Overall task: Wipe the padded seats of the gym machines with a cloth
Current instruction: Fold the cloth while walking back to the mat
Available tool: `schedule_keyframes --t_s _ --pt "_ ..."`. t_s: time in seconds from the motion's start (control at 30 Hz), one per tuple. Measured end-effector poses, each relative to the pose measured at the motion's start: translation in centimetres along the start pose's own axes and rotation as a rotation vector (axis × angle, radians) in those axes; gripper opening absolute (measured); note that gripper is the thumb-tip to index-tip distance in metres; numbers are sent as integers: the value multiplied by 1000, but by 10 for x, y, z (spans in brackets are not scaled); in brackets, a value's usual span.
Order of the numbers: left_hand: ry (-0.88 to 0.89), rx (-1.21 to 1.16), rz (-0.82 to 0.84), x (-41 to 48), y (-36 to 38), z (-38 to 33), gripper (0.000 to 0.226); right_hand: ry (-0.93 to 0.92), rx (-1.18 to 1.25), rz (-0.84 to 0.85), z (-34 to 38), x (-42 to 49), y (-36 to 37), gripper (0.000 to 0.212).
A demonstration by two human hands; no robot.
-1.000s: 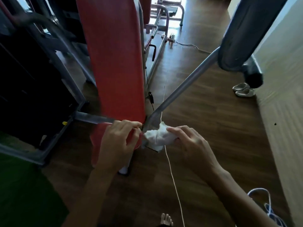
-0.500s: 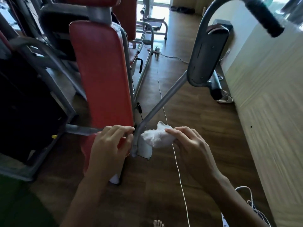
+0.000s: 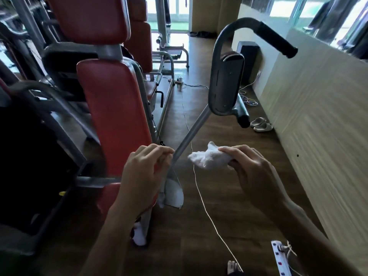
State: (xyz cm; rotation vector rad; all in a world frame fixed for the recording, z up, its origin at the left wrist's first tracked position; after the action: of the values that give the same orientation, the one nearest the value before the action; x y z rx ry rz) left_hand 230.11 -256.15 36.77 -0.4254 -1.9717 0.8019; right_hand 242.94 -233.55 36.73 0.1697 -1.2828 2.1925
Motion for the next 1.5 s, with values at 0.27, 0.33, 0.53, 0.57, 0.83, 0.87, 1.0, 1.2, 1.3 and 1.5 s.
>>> schedule_keyframes --t_s 0.27,0.33,0.53,0.57,0.83,0.87,1.0,1.2,1.3,1.5 --pt "30 -50 15 68 74 -52 19 -11 17 -36 -76 31 -48 32" --pt "22 -55 18 87 102 -67 19 -17 23 -47 -109 46 -60 32" --pt "-1 -65 7 159 200 -118 23 -22 78 -44 -231 103 -105 34" --pt "2 -72 8 172 216 -128 24 -20 82 -42 -250 113 -113 34" --pt "-31 -47 57 252 310 -161 21 -3 123 -18 -355 185 -141 34" --pt "-37 -40 59 261 318 -158 20 -5 128 -11 -362 196 -140 35" --pt "-46 -45 46 299 345 -137 20 -10 116 -10 -381 244 -127 33" --pt "-63 -73 -6 358 371 -99 23 -13 75 4 -395 316 -110 32" --pt "-78 -69 2 386 379 -79 27 -18 64 -9 -398 350 -105 34" --pt "-40 -42 -4 428 394 -55 17 -15 51 15 -407 398 -94 35"
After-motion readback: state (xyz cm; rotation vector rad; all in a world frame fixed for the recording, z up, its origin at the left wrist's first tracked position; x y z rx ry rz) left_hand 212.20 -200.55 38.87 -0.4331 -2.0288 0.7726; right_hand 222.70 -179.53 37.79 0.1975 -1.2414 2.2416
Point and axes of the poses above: each hand's wrist, its own x-axis towards the middle knuckle, its own y-axis out of the palm, z = x × y, the point moved 4 cm from there along x, towards the middle knuckle, and after that the axes turned 15 degrees about y, right-handed, at the moved point
